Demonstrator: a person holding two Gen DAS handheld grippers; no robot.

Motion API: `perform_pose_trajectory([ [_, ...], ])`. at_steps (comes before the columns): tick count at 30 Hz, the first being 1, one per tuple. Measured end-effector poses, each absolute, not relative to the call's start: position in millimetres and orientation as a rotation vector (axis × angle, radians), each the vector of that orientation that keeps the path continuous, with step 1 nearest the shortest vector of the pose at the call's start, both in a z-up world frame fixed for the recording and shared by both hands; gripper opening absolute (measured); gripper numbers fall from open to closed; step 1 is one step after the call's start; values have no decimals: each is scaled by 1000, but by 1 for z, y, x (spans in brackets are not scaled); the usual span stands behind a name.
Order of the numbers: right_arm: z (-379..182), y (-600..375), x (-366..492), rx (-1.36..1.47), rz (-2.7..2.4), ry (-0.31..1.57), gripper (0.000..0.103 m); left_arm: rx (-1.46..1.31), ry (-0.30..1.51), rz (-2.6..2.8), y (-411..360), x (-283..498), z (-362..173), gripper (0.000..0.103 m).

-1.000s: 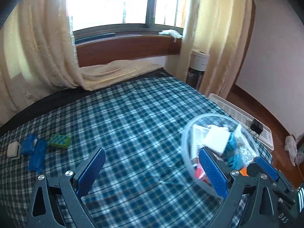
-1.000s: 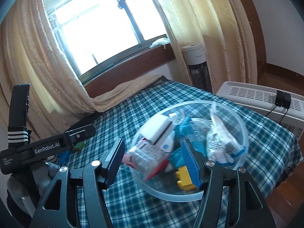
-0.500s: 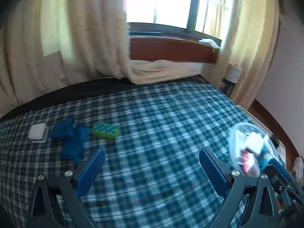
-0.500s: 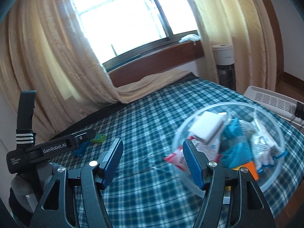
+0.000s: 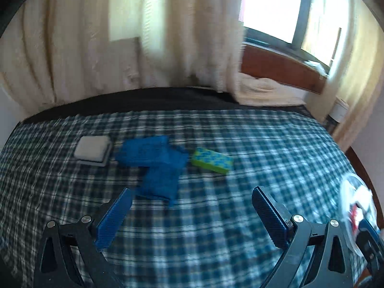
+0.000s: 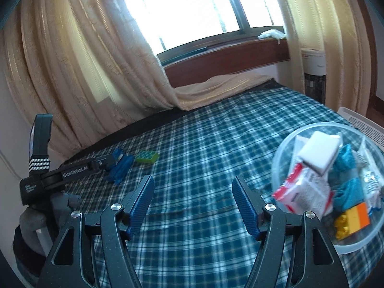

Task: Organize objects
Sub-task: 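Move both grippers back toward the blue packets on the bed, then grasp a blue wrapped packet with the left gripper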

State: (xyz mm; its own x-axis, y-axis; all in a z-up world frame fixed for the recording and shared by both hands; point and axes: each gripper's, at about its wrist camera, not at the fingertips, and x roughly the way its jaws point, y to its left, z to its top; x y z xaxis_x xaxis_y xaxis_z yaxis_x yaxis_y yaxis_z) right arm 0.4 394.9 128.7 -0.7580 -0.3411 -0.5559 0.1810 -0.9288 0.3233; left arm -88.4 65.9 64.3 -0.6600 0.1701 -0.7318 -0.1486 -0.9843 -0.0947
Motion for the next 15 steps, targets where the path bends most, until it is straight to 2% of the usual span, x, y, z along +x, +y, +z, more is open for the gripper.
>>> perform_pose_trajectory([
  [5, 124, 383, -10, 963, -2640, -356, 69, -1297, -44, 2758, 46, -113, 44, 102],
  [15, 115, 370, -25, 1014, -2578, -314, 69, -1401, 58, 2769, 47, -143, 13, 101],
])
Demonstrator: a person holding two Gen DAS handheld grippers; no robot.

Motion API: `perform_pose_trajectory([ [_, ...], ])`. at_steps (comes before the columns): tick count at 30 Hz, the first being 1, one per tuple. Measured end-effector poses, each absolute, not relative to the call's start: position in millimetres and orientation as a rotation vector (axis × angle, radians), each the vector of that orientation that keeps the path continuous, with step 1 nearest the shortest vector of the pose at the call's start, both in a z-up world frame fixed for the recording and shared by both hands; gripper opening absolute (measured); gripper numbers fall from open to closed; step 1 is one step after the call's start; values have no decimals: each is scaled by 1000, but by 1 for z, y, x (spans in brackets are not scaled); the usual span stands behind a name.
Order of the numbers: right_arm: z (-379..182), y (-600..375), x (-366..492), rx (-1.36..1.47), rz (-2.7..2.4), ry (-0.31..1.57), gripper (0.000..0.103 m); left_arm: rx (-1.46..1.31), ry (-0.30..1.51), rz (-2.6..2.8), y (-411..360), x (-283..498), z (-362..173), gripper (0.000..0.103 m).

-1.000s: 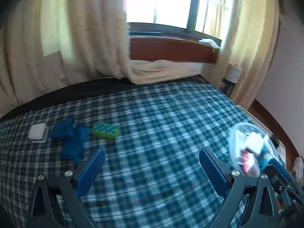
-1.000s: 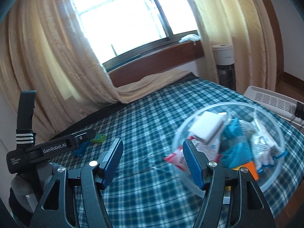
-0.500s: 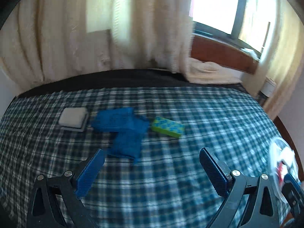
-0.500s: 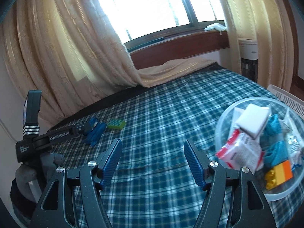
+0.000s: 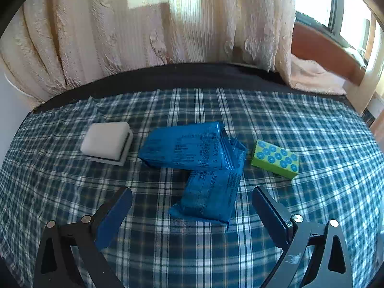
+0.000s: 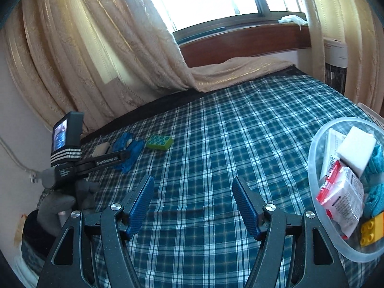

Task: Organize objects
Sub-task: 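Grasp a blue wrapped packet with the left gripper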

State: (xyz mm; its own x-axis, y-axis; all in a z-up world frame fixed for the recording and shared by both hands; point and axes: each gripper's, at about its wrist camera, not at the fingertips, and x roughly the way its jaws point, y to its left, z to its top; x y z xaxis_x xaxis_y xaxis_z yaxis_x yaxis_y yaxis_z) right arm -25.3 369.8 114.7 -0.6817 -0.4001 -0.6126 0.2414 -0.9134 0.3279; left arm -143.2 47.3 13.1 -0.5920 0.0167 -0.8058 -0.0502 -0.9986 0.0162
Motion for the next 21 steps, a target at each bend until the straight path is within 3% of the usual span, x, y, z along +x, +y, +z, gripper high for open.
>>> perform_pose_trajectory([
  [3, 111, 372, -31, 1033, -2572, -320, 69, -1409, 74, 2757, 51, -147, 7, 98],
  [8, 104, 374, -40, 1066, -2563, -335, 69, -1443, 66, 2729, 53, -155, -5, 84],
  [12, 103, 369, -48, 1086, -2558, -326, 69, -1427, 51, 2731, 51, -156, -5, 80],
  [15, 103, 362, -56, 1093, -2552, -312, 69, -1404, 57, 2726, 52, -155, -4, 69],
  [17, 103, 356, -62, 1100, -2546, -296, 69, -1391, 67, 2719, 53, -154, -3, 56],
  [21, 99, 342, -80, 1135, -2529, -257, 69, -1379, 60, 2694, 54, -151, 0, 49],
])
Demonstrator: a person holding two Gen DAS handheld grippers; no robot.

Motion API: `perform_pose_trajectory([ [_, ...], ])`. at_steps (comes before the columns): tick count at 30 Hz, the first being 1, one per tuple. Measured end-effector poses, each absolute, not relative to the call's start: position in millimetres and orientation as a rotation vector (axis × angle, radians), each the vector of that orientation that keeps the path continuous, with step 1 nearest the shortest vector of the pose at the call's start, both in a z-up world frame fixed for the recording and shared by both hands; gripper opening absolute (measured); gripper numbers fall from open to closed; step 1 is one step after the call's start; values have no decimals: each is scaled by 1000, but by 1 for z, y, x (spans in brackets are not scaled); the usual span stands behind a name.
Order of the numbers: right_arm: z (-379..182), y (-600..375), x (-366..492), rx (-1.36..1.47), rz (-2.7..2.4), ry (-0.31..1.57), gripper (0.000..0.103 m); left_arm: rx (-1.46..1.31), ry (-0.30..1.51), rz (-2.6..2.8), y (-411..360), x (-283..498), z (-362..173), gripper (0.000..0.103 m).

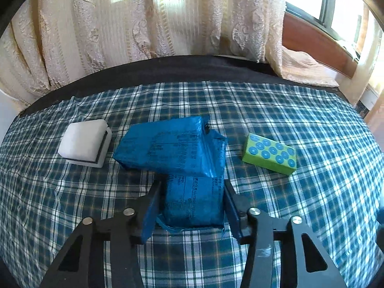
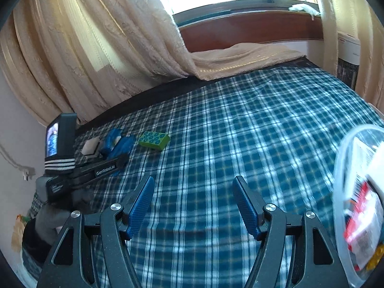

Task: Organize objects
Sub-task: 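Grasp a blue wrapped packet with the left gripper, then lift the blue packet with the left gripper while the right positions over the green dotted brick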

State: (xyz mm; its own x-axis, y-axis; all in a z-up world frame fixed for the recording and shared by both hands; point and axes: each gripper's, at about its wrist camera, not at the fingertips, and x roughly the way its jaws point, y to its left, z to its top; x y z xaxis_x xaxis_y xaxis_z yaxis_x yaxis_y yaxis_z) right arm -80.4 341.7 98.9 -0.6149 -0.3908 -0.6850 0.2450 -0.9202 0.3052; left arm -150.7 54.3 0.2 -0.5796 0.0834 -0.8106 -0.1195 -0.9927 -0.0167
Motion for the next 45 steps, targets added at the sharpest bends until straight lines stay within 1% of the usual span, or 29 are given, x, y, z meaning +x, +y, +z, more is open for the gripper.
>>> perform_pose_trajectory([
  [5, 91, 318, -103, 1170, -2500, -197, 69, -1371, 41, 2665, 54, -146, 9, 46],
  [6, 90, 312, -107, 1177, -2493, -188, 69, -1364, 30, 2661, 53, -145, 14, 43],
  [24, 72, 228, -176, 1235, -2415, -106, 69, -1167, -140, 2680, 23, -128, 85, 43],
  [32, 66, 208, -189, 1240, -2442, -25, 69, -1155, -220, 2698, 5, -132, 94, 43],
  [38, 63, 195, -202, 1250, -2457, 8, 70, -1156, -238, 2705, 1, -132, 96, 43],
  [45, 62, 185, -197, 1241, -2515, 115, 69, -1160, -240, 2705, 1, -132, 96, 43],
])
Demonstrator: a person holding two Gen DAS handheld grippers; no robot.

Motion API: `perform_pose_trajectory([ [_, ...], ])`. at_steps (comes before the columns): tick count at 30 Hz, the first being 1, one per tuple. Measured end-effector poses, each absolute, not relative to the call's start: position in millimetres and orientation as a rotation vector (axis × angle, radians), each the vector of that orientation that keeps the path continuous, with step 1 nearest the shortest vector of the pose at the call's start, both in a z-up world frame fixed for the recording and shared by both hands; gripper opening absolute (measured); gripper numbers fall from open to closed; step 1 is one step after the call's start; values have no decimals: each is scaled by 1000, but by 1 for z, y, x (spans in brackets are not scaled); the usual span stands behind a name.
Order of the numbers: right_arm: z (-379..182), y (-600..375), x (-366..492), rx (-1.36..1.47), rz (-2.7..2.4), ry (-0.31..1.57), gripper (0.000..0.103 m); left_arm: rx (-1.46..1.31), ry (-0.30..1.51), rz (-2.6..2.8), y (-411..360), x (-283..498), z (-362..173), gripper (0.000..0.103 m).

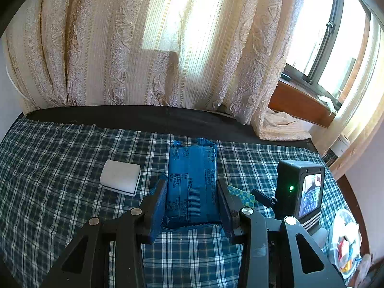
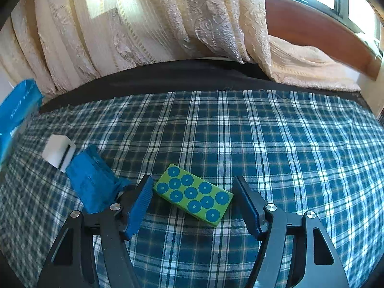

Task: Organize objects
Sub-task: 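Lift the blue packet with the left gripper while the right positions over the green dotted brick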

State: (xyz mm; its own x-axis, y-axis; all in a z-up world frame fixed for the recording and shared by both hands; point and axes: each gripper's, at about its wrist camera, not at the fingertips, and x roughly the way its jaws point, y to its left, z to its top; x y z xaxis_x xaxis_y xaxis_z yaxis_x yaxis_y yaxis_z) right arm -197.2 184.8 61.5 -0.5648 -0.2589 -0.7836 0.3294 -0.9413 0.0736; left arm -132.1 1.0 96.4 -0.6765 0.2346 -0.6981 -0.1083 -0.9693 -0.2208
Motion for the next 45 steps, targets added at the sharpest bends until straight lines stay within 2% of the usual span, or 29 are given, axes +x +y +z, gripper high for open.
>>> perform_pose_trajectory([
  [10, 58, 189, -186, 1236, -2523, 104, 67, -1156, -229, 2698, 5, -129, 98, 43],
  [45, 124, 300, -44, 1040, -2647, -140, 67, -975, -38, 2677, 57, -80, 118, 43],
])
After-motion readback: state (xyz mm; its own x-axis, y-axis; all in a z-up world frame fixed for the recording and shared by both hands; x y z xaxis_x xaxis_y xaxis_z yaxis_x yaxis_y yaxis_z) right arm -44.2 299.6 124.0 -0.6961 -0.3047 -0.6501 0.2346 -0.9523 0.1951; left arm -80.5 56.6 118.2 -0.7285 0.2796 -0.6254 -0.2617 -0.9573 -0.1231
